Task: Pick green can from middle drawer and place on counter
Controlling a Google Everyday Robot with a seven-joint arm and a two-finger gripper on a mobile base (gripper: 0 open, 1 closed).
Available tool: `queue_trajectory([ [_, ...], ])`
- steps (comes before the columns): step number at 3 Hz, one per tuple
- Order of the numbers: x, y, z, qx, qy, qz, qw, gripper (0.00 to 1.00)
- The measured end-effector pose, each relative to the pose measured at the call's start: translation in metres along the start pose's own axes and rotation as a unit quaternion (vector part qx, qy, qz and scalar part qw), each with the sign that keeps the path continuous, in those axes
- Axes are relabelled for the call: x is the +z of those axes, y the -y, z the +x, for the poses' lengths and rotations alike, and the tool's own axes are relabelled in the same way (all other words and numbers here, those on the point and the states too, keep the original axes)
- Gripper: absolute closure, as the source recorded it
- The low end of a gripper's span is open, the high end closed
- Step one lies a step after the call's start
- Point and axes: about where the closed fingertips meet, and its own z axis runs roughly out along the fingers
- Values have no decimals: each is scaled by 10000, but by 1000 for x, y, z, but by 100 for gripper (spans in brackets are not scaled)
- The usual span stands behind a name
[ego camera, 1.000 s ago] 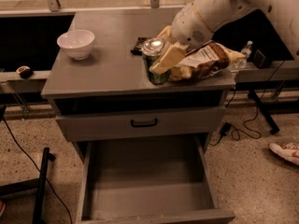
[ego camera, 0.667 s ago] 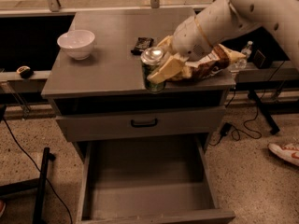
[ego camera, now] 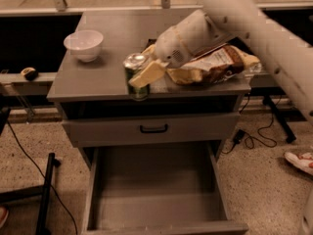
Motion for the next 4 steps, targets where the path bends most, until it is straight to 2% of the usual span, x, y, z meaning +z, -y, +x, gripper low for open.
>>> queue_trajectory([
  [1, 0, 0, 0, 0, 0, 0, 10000, 100],
  [2, 21, 19, -23, 203, -2, -101, 9997, 100],
  [3, 39, 47, -57, 408, 69, -152, 9990, 100],
  [4, 50, 74, -82, 534, 124, -20, 9985, 98],
])
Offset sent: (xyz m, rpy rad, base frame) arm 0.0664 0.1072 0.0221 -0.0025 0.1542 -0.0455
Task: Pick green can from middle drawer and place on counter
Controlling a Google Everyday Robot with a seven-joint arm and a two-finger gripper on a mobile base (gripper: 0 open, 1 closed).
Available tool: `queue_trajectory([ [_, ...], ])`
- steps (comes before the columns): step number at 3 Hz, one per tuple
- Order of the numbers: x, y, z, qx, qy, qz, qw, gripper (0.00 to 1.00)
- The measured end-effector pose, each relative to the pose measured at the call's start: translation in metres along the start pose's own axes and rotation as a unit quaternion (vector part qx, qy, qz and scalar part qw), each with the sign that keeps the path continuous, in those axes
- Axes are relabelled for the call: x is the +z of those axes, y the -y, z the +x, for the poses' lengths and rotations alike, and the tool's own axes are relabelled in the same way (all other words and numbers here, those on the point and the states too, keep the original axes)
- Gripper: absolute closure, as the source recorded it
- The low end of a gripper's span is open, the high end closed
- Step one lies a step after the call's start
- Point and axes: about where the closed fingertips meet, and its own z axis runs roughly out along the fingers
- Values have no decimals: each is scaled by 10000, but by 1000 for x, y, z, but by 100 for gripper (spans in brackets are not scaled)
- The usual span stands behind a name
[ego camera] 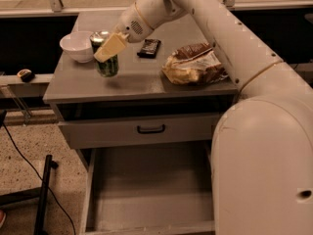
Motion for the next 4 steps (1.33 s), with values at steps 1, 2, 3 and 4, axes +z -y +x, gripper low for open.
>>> queue_trajectory([
  [1, 1, 11, 9, 105, 27, 281, 9995, 75],
  [2, 16, 9, 28, 149, -103, 421, 9990, 44],
  [3, 16, 9, 29, 150, -103, 419, 9990, 21],
  [4, 16, 9, 28, 148, -102, 419, 9990, 0],
])
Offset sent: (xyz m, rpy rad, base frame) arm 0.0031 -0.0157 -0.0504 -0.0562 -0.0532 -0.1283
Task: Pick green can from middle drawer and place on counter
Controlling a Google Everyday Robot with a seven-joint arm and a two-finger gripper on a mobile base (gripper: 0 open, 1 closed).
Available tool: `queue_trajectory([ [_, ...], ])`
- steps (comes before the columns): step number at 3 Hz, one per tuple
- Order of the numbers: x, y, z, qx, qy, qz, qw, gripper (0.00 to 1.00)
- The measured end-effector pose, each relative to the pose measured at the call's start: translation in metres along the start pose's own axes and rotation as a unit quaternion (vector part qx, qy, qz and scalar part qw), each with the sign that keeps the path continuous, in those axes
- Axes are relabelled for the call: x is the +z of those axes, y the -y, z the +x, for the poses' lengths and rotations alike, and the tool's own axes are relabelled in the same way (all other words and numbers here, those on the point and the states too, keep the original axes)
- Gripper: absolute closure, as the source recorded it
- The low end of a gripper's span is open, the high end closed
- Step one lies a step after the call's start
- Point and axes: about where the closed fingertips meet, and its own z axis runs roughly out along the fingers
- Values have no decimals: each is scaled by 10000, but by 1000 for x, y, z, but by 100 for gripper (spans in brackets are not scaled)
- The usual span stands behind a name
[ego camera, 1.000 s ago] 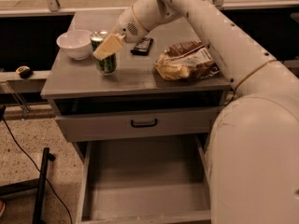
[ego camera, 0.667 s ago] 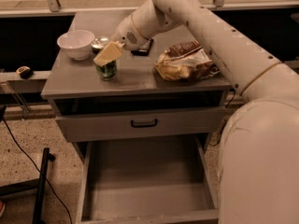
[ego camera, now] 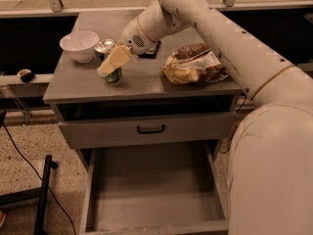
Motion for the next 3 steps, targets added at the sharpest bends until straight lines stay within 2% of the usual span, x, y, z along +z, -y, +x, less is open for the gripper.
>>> queue_trajectory([
  [1, -29, -4, -34, -626, 384, -278, 9969, 0],
  [2, -75, -18, -71, -1381, 366, -404, 9889, 0],
  [3, -164, -38, -104, -2323, 367, 303, 9715, 0],
])
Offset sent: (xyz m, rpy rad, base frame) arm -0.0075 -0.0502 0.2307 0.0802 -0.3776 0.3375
